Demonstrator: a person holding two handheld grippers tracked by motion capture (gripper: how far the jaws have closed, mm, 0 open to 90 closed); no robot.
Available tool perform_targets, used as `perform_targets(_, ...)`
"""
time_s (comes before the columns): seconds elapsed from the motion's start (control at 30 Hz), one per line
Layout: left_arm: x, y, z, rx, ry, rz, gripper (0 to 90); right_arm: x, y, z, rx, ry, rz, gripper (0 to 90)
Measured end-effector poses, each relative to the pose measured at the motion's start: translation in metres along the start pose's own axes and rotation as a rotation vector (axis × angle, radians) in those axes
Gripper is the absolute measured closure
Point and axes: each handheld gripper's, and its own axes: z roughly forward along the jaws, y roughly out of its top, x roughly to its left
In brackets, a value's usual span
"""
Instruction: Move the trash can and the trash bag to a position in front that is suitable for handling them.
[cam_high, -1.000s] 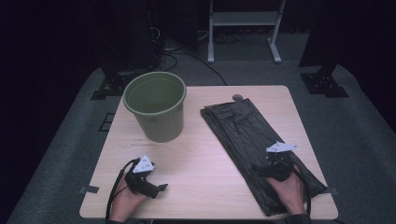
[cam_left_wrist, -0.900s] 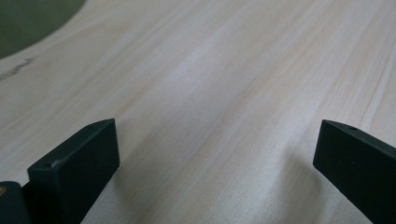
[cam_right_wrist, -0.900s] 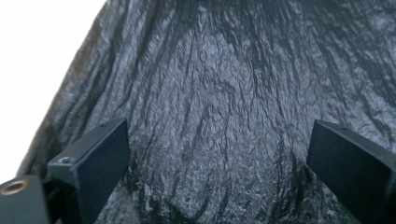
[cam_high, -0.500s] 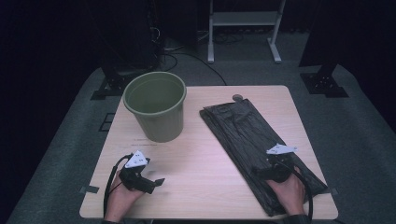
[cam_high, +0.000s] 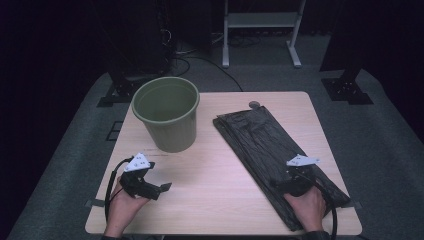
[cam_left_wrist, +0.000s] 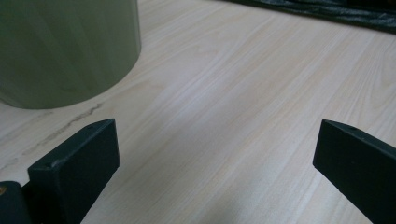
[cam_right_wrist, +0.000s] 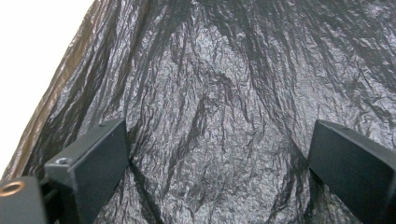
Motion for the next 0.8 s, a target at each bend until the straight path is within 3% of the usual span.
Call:
perform_targets(0.4,0.013,0.035,-0.033,-0.038,0.030,-0.031,0.0,0.000,0.000,0.001,0.004,0.000,0.001,2.4)
perform_targets(0.8,0.027,0.061,-0.044,-0.055,0.051,-0.048,0.0,-0.001,0.001,0.001,0.004,0.000,0.001,2.4)
